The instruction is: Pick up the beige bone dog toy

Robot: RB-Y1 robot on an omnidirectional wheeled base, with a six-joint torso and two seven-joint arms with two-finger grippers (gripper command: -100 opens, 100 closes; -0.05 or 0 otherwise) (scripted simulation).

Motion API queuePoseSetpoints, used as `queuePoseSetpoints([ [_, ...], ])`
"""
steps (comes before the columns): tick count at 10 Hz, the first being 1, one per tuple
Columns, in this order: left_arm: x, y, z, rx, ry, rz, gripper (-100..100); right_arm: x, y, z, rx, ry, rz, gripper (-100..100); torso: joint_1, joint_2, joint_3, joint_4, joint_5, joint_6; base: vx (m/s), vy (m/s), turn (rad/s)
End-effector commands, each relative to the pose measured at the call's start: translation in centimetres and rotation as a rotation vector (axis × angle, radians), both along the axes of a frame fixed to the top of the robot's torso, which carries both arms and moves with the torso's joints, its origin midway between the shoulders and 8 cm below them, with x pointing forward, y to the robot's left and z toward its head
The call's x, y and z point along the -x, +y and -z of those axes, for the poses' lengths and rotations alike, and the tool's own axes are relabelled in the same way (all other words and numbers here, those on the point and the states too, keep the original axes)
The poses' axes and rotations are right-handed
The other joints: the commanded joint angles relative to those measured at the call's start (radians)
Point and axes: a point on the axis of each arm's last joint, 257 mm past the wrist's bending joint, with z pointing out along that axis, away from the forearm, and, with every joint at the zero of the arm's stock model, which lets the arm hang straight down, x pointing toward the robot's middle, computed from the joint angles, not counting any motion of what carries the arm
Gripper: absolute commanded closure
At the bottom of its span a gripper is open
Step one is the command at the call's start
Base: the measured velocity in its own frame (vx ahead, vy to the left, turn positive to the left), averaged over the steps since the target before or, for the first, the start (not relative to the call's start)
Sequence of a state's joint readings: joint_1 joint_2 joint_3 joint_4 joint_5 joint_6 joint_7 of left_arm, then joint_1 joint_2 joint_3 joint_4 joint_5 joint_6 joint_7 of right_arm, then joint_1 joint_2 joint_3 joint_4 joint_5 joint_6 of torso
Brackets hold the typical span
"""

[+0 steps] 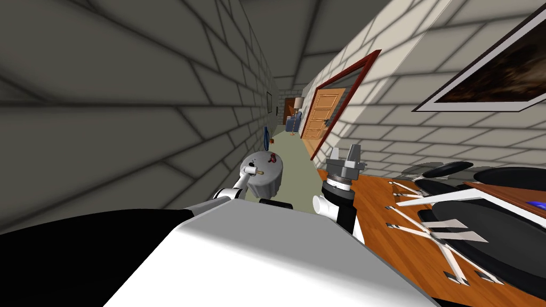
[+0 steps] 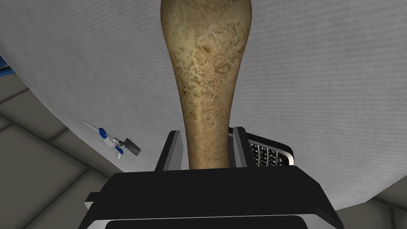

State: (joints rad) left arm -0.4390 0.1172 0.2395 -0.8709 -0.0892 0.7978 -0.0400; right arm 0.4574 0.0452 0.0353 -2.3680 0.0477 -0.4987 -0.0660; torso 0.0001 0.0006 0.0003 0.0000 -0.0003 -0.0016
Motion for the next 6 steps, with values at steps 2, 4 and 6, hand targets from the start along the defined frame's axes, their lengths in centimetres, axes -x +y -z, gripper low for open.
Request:
queuePoseSetpoints([
  [2,-0.7,-0.6,-0.9,0.000,0.000,0.013,100,0.0,0.0,0.0,0.000,0.000,0.000,0,0.000,0.000,0.000,0.000,0.000,0.000,-0.012,-0.003,0.053],
  [4,-1.1,-0.9,-1.5,-0.001,0.000,0.021,100,0.0,0.0,0.0,0.000,0.000,0.000,0,-0.001,0.003,0.002,0.001,0.000,0.000,-0.038,-0.016,0.065],
  [6,-0.9,-0.7,-1.3,0.000,0.000,0.017,0,0.0,0.0,0.0,0.000,0.000,0.000,0,-0.001,0.002,0.002,0.001,-0.001,0.000,-0.008,-0.005,0.005],
])
